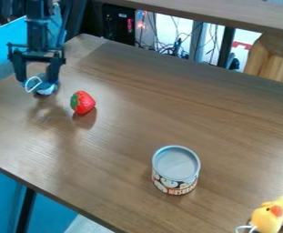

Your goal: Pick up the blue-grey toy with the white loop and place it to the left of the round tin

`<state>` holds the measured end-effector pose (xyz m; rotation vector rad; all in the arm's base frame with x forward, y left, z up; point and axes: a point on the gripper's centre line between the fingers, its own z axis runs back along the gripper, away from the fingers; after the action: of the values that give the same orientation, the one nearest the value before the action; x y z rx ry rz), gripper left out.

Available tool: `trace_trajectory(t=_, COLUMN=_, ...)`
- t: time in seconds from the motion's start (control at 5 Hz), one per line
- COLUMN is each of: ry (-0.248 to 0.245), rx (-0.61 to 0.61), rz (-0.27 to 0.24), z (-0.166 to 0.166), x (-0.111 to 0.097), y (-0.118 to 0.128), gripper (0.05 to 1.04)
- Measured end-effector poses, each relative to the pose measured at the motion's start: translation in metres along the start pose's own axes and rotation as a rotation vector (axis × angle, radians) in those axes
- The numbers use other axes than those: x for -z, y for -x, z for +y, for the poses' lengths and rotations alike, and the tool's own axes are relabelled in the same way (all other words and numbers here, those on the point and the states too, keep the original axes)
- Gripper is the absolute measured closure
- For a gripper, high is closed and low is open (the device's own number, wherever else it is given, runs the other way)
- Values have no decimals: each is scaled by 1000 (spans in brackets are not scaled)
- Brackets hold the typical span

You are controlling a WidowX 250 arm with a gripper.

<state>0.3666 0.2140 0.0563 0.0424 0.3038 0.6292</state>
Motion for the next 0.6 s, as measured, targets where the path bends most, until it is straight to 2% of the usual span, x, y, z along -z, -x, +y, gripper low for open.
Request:
trace_trajectory(t=0.2, ry=10, rx=-18, rz=8, z=-2, x=6, y=-5, gripper=83)
trace_trajectory(t=0.4, ry=-2, rx=-17, rz=6, z=-2, x=16, y=-8, gripper=120)
trace_trajectory(t=0.6, ry=-4, rx=28, rz=21, z=-3, x=30, y=-1, gripper=365)
